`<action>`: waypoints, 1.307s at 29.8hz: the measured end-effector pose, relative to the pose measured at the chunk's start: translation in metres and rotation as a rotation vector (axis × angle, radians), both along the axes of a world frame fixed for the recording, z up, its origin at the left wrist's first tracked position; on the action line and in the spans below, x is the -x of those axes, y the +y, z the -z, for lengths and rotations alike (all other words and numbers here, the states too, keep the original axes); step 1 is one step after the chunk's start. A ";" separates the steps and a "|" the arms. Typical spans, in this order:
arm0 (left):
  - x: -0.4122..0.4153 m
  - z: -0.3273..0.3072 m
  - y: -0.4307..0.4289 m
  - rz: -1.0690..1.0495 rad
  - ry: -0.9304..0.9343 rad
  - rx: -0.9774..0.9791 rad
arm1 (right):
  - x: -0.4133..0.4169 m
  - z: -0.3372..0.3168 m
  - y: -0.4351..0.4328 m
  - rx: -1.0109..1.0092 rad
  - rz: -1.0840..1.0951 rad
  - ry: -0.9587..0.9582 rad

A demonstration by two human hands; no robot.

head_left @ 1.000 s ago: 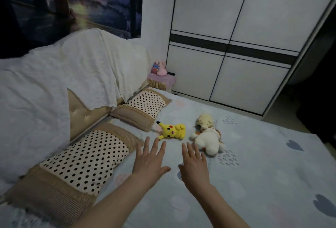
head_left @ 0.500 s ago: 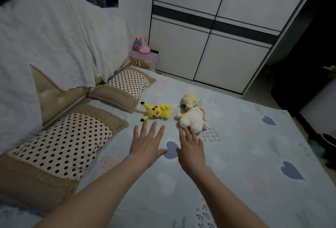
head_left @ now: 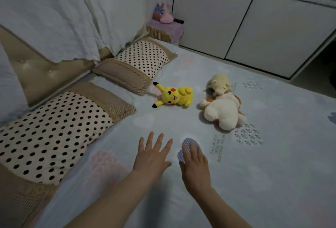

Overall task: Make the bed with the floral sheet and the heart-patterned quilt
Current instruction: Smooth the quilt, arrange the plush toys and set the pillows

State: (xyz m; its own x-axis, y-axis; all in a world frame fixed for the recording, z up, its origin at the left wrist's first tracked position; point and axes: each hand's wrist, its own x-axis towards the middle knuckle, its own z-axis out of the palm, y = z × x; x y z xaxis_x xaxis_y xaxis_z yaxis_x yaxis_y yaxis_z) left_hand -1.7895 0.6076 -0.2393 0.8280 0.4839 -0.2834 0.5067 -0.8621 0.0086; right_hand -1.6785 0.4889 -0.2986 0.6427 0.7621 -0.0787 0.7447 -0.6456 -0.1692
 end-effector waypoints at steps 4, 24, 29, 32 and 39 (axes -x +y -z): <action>-0.063 0.111 0.032 -0.034 0.060 0.036 | -0.065 0.124 0.041 0.039 -0.008 0.053; -0.170 0.362 0.079 -0.100 -0.300 -0.105 | -0.177 0.294 0.120 -0.206 0.140 -0.107; -0.173 0.364 0.083 -0.086 -0.328 -0.098 | -0.193 0.323 0.133 -0.150 0.172 -0.080; -0.185 0.345 0.097 -0.095 -0.308 -0.113 | -0.190 0.320 0.132 -0.156 0.156 -0.077; -0.244 0.353 0.137 -0.117 -0.310 -0.113 | -0.195 0.317 0.134 -0.122 0.173 -0.056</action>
State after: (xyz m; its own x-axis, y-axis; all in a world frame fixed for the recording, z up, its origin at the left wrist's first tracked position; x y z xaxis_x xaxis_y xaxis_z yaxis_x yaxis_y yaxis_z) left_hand -1.5458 0.7450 -0.5918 0.8034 0.5944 0.0337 0.5903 -0.8027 0.0855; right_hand -1.4838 0.6233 -0.6159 0.7655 0.6416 0.0476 0.6351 -0.7418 -0.2153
